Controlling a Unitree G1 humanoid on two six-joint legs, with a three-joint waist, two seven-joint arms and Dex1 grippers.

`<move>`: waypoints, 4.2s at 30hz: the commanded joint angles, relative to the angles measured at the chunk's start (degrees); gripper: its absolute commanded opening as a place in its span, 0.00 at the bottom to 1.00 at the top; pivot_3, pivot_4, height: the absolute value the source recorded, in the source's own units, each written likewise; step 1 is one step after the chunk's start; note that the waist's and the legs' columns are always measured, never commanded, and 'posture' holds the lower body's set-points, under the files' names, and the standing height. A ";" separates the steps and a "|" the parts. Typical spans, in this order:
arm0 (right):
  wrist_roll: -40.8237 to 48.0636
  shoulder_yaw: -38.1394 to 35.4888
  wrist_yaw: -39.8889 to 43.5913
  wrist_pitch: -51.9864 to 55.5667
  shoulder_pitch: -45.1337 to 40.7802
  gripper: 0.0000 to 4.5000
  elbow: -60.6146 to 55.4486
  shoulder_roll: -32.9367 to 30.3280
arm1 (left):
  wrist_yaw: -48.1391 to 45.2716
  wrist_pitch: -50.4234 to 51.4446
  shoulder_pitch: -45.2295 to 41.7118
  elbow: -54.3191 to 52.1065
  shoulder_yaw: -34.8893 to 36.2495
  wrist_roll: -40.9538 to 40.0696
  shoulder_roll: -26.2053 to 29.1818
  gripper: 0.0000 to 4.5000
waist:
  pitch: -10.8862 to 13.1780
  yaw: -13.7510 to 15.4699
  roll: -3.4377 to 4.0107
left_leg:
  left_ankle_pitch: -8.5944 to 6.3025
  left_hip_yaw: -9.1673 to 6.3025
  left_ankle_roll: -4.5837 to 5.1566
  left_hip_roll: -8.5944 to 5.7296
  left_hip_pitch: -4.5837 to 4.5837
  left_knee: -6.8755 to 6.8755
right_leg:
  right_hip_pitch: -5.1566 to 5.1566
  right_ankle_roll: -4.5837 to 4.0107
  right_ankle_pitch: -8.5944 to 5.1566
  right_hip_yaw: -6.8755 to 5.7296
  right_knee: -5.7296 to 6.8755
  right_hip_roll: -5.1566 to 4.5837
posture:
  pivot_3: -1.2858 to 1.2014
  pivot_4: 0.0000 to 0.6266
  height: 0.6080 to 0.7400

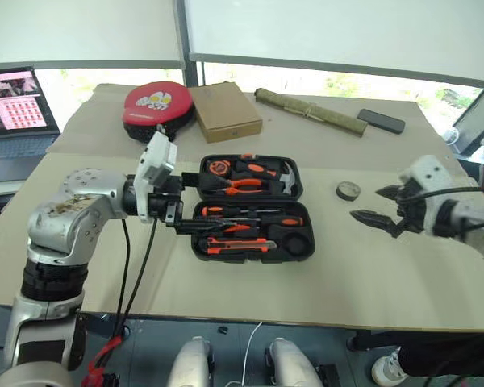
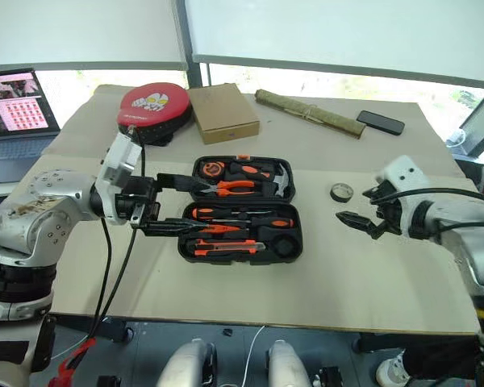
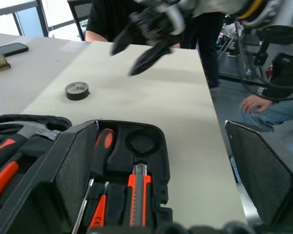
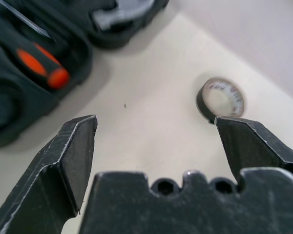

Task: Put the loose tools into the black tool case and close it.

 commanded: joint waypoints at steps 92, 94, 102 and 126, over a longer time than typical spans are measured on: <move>-13.41 9.38 13.11 -13.23 -11.12 0.00 10.31 12.39 | 16.02 -17.63 3.70 23.64 -7.17 23.09 -0.93 0.02 | 0.19 0.35 0.20 | 0.02 0.03 -0.05 -0.05 -0.05 -0.19 | -0.05 0.01 0.04 -0.11 0.03 -0.09 | 0.52 0.24 1.00; -13.19 9.65 14.58 -12.80 -11.30 0.00 9.80 13.04 | 15.75 -17.79 3.62 23.43 -8.00 23.35 -1.94 0.02 | 0.19 0.32 0.20 | 0.02 0.02 -0.05 -0.05 -0.04 -0.20 | -0.05 0.01 0.04 -0.12 0.04 -0.08 | 0.52 0.24 1.00; -6.88 7.53 21.35 -6.67 -3.24 0.00 -5.71 10.34 | 10.15 -15.53 8.15 16.48 -9.66 20.87 -2.33 0.02 | 0.18 0.42 0.21 | -0.03 0.00 -0.03 -0.04 -0.04 -0.24 | -0.05 0.01 0.03 -0.14 0.02 -0.10 | 0.52 0.24 1.00; -10.07 0.16 6.09 -6.39 -1.92 0.00 2.85 6.94 | 5.56 -16.18 7.99 17.34 -9.63 21.35 3.83 0.02 | 0.19 0.55 0.19 | 0.04 0.04 -0.07 -0.05 0.05 -0.12 | 0.04 -0.01 0.02 -0.13 0.02 -0.10 | 0.52 0.24 1.00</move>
